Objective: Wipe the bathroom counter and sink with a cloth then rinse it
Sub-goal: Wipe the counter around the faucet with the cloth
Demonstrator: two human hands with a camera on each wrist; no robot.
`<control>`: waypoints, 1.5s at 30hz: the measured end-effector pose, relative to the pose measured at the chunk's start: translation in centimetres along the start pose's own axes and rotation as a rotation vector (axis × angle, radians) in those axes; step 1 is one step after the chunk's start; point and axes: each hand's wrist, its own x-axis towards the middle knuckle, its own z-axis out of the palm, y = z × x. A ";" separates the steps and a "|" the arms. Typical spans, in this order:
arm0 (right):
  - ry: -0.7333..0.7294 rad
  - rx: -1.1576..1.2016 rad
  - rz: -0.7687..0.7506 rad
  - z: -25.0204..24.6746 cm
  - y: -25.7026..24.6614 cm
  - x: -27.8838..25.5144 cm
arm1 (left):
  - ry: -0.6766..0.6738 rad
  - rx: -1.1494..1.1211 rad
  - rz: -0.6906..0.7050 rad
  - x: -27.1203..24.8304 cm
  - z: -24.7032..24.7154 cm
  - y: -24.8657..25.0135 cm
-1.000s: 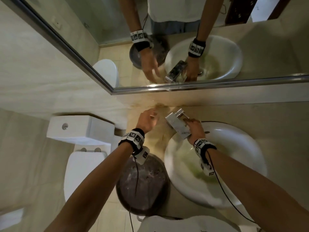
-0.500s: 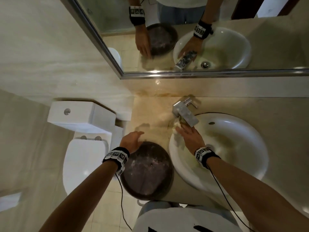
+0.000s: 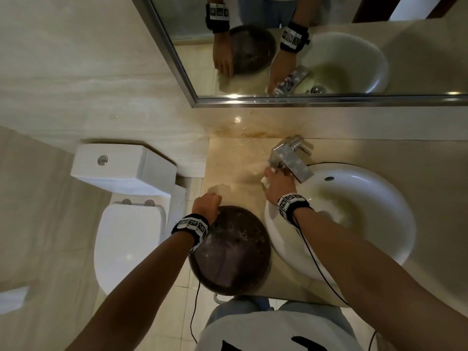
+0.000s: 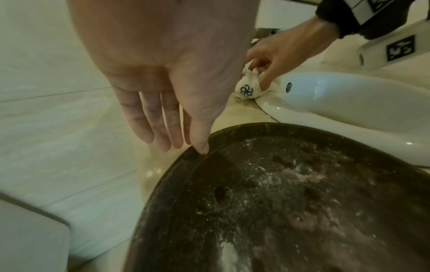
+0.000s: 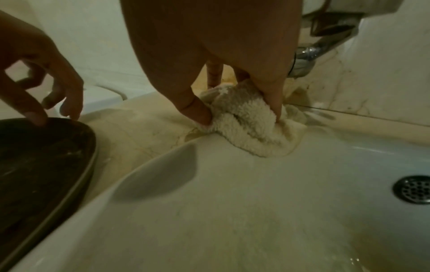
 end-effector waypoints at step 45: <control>-0.056 -0.302 -0.747 -0.2 -11.4 8.9 | -0.106 -0.260 0.102 1.9 -0.4 -2.3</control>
